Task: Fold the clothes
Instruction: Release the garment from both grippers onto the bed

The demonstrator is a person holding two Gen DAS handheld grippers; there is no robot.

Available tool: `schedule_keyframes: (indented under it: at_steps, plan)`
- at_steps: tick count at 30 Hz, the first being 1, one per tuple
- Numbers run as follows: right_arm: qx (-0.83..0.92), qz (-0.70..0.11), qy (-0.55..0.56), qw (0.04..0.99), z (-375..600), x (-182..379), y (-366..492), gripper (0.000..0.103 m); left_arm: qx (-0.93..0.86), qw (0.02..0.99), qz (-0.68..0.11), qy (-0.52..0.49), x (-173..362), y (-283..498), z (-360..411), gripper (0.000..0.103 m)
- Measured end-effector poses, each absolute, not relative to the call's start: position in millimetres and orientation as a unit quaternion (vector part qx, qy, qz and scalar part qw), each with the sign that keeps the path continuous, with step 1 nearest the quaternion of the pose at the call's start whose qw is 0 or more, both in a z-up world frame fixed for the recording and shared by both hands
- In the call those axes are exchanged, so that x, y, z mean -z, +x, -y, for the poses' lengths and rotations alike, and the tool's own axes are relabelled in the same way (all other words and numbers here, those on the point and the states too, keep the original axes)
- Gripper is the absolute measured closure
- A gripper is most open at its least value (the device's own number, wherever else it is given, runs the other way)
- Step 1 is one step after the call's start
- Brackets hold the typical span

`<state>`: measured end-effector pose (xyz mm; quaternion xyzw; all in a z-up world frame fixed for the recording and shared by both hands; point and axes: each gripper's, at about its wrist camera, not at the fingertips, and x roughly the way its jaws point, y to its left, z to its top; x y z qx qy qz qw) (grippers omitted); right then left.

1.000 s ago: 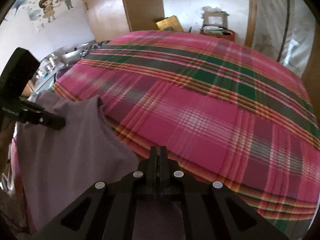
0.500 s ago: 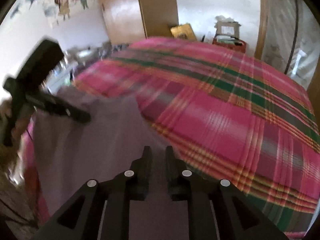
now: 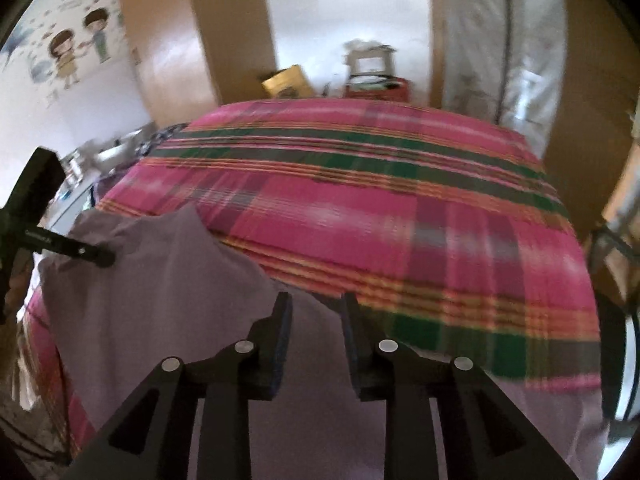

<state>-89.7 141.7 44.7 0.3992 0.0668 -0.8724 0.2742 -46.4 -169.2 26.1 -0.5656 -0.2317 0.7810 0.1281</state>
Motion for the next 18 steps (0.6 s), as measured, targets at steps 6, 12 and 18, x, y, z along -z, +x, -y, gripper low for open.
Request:
schedule_keyframes:
  at_steps: [6, 12, 18]
  plan:
    - [0.875, -0.068, 0.421, 0.230, -155.1, -26.2, -79.7, 0.077, -0.779, 0.117, 0.245, -0.566, -20.8, -32.8, 180.1, 0.088]
    - [0.880, -0.089, 0.418, 0.209, -148.3, -18.5, -75.9, 0.076, -0.784, 0.092, 0.258, -0.558, -20.7, -17.0, 200.9, 0.088]
    - [0.885, -0.071, 0.401, 0.226, -138.8, -34.4, -60.8, 0.075, -0.794, 0.055, 0.279, -0.538, -25.7, 7.9, 229.6, 0.088]
